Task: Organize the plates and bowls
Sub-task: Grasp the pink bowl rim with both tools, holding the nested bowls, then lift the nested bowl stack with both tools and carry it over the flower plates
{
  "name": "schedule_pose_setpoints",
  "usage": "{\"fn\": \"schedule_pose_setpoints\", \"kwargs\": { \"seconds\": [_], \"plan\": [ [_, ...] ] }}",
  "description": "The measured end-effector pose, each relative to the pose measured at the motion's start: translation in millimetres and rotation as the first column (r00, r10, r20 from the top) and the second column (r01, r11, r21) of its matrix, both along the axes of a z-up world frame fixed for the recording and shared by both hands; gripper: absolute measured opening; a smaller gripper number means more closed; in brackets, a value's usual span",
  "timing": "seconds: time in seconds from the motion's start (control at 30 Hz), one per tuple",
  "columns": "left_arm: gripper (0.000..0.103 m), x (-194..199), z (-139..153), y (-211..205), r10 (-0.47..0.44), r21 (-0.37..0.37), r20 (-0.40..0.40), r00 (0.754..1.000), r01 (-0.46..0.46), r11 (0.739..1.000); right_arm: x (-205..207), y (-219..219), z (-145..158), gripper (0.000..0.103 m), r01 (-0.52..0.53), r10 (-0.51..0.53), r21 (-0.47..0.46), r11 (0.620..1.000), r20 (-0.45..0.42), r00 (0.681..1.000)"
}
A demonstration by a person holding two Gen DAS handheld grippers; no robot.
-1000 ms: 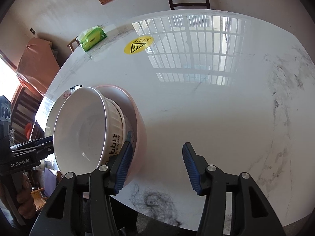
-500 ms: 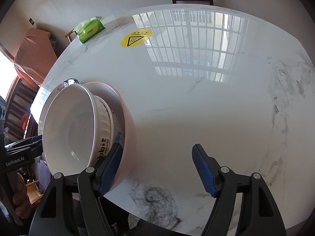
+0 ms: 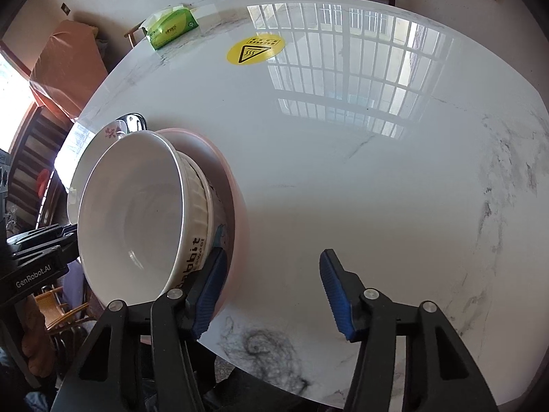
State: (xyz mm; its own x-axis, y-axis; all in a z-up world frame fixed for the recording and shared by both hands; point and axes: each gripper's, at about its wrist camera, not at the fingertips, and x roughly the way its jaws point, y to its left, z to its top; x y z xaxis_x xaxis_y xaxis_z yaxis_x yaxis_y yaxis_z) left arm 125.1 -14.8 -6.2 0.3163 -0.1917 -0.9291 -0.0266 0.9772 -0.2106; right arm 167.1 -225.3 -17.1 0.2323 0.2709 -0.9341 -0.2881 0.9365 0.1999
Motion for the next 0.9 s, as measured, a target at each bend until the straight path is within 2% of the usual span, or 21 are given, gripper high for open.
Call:
{"fn": "schedule_pose_setpoints", "kwargs": {
  "seconds": [0.1, 0.2, 0.43, 0.9],
  "plan": [
    [0.009, 2, -1, 1, 0.006, -0.011, -0.012, 1.0, -0.006, 1.0, 2, 12, 5, 0.015, -0.029, 0.03, 0.008, 1.0, -0.038, 0.999],
    [0.009, 4, -1, 2, 0.004, -0.009, -0.028, 1.0, -0.004, 1.0, 2, 21, 7, 0.015, -0.053, 0.051, -0.037, 0.998, -0.049, 0.997],
    [0.009, 7, 4, 1, -0.01, -0.001, -0.055, 0.998, 0.01, 1.0, 7, 14, 6, 0.015, -0.04, 0.04, 0.002, 0.999, -0.112, 0.993],
    [0.009, 2, 44, 19, 0.016, 0.02, 0.015, 1.0, -0.016, 1.0, 11, 23, 37, 0.014, -0.049, 0.051, 0.03, 0.998, -0.054, 0.997]
  ]
}}
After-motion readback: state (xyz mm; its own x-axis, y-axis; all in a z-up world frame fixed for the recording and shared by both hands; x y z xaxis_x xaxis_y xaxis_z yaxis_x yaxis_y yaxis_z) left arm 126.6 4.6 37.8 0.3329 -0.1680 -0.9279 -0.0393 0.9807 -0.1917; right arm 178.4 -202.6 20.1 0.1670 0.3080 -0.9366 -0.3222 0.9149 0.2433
